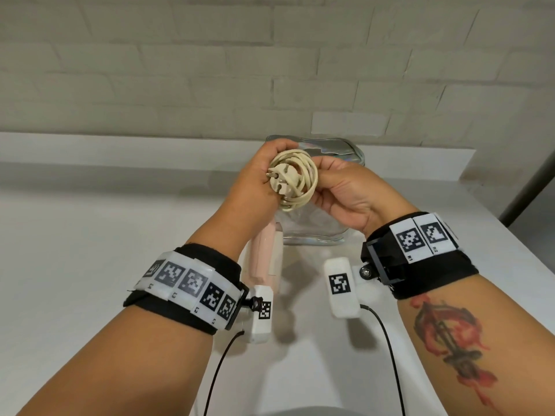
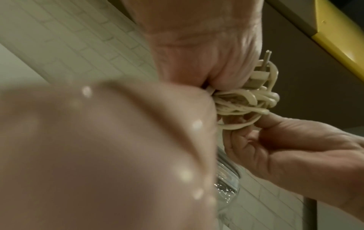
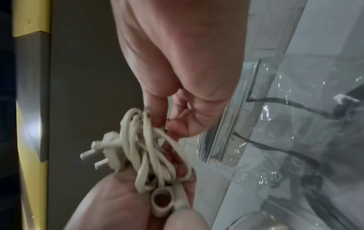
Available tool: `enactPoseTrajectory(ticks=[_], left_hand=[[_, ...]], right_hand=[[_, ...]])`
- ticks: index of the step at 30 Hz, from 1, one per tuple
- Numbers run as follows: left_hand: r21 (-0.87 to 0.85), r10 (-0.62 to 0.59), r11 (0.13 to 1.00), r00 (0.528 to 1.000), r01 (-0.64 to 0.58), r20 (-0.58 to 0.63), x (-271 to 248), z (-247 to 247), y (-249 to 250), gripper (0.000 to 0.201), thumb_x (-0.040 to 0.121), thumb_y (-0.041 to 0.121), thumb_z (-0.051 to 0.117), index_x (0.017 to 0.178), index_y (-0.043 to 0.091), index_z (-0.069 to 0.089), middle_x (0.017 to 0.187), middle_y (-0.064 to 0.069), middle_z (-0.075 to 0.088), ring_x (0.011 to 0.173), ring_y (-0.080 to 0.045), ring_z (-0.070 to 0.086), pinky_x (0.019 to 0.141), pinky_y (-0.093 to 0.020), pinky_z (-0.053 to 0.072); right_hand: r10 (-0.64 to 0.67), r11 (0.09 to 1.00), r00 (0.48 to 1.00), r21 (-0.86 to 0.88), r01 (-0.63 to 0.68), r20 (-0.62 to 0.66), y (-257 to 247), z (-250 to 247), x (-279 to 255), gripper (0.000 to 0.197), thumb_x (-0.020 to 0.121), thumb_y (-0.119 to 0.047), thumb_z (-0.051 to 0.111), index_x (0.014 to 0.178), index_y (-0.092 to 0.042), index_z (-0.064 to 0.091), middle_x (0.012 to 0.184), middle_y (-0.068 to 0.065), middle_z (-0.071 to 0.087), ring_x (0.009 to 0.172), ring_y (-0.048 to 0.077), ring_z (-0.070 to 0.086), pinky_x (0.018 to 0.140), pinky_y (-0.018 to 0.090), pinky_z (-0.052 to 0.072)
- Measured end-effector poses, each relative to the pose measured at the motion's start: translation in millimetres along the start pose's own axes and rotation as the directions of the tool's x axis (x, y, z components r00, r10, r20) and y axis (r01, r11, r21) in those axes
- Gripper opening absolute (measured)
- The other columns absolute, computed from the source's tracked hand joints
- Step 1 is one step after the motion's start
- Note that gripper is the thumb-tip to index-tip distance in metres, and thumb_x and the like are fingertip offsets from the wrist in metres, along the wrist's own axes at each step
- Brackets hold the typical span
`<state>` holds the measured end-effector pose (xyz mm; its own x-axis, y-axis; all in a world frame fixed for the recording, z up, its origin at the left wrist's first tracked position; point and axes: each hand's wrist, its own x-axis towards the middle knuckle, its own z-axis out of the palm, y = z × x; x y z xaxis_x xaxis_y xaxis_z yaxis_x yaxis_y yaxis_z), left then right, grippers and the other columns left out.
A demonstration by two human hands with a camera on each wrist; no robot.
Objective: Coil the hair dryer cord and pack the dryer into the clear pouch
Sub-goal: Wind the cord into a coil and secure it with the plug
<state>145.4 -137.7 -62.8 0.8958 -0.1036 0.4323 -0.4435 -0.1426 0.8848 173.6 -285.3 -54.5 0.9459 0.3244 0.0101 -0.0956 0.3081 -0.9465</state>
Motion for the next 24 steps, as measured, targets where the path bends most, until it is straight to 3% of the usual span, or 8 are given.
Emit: enactPoseTrajectory(ticks=[5, 7, 10, 12, 16, 20, 22, 24], left_hand=[[0.048, 0.004, 0.999, 1.000, -0.004, -0.004, 3, 5, 4, 0.047, 0.081, -0.002, 0.050, 0.119, 0.025, 0.051, 0.114, -0.003, 0.060, 0.098, -0.008, 0.059, 0.083, -0.022, 0.051], [0.038, -0.004, 0.999, 0.995, 0.008, -0.100, 4, 3, 5, 0.045, 0.084, -0.009, 0.047, 0.118, 0.019, 0.055, 0.107, 0.000, 0.063, 0.090, -0.004, 0.060, 0.076, -0.017, 0.051], [0.053, -0.024, 0.998, 0.988, 0.033, -0.155, 7, 3, 5, 0.039, 0.087, -0.005, 0.051, 0.114, 0.022, 0.056, 0.097, 0.006, 0.064, 0.082, -0.002, 0.060, 0.067, -0.014, 0.050], [0.028, -0.052, 0.998, 0.986, 0.057, -0.159, 9, 5, 6, 0.033, 0.086, -0.002, 0.055, 0.109, 0.021, 0.056, 0.090, 0.007, 0.063, 0.075, -0.002, 0.059, 0.062, -0.013, 0.050], [0.026, -0.066, 0.997, 0.988, 0.070, -0.137, 10, 8, 6, 0.034, 0.086, 0.000, 0.054, 0.113, 0.021, 0.058, 0.102, 0.001, 0.067, 0.088, -0.011, 0.064, 0.074, -0.027, 0.055], [0.049, -0.056, 0.997, 0.996, 0.060, -0.071, 9, 4, 5, 0.038, 0.086, 0.000, 0.054, 0.118, 0.021, 0.054, 0.107, -0.001, 0.067, 0.095, -0.015, 0.065, 0.079, -0.033, 0.056], [0.028, -0.064, 0.997, 0.997, 0.066, -0.046, 9, 3, 4, 0.041, 0.085, -0.003, 0.053, 0.118, 0.021, 0.052, 0.101, 0.003, 0.065, 0.089, -0.011, 0.063, 0.077, -0.032, 0.055], [-0.004, -0.085, 0.996, 0.996, 0.085, -0.036, 9, 1, 3, 0.045, 0.085, -0.006, 0.052, 0.120, 0.023, 0.051, 0.099, 0.002, 0.064, 0.088, -0.012, 0.062, 0.077, -0.033, 0.055]], right_hand=[[-0.161, 0.987, 0.942, -0.050, 0.153, -0.296, 4, 15, -3, 0.016, 0.085, 0.008, 0.057, 0.090, -0.007, 0.059, 0.076, 0.010, 0.066, 0.062, 0.017, 0.064, 0.054, 0.026, 0.055], [-0.234, 0.964, 0.940, 0.065, 0.258, -0.249, 6, 19, -10, 0.019, 0.089, 0.006, 0.049, 0.104, -0.002, 0.059, 0.088, 0.013, 0.067, 0.073, 0.018, 0.065, 0.064, 0.024, 0.054], [-0.341, 0.937, 0.940, 0.083, 0.339, 0.008, 10, 19, -20, 0.034, 0.090, -0.002, 0.049, 0.122, -0.012, 0.051, 0.110, 0.013, 0.060, 0.096, 0.020, 0.061, 0.084, 0.032, 0.051], [-0.386, 0.906, 0.913, -0.133, 0.402, 0.131, 12, 18, -22, 0.036, 0.083, -0.011, 0.064, 0.117, -0.015, 0.055, 0.119, 0.010, 0.058, 0.107, 0.020, 0.058, 0.095, 0.037, 0.049], [-0.440, 0.840, 0.896, -0.330, 0.431, 0.049, 12, 16, -18, 0.024, 0.077, -0.016, 0.072, 0.101, -0.018, 0.068, 0.133, 0.006, 0.056, 0.121, 0.017, 0.056, 0.106, 0.042, 0.043], [-0.435, 0.825, 0.899, -0.377, 0.420, 0.049, 8, 12, -18, 0.014, 0.076, -0.020, 0.070, 0.090, -0.022, 0.071, 0.124, 0.004, 0.063, 0.114, 0.018, 0.061, 0.101, 0.040, 0.047], [-0.442, 0.799, 0.897, -0.453, 0.396, 0.003, 5, 13, -18, 0.003, 0.077, -0.022, 0.069, 0.080, -0.023, 0.069, 0.105, 0.005, 0.069, 0.093, 0.016, 0.065, 0.088, 0.038, 0.053], [-0.451, 0.792, 0.892, -0.472, 0.387, -0.027, 4, 14, -17, 0.012, 0.082, -0.024, 0.067, 0.071, -0.023, 0.066, 0.085, 0.006, 0.069, 0.076, 0.015, 0.062, 0.072, 0.035, 0.053]])
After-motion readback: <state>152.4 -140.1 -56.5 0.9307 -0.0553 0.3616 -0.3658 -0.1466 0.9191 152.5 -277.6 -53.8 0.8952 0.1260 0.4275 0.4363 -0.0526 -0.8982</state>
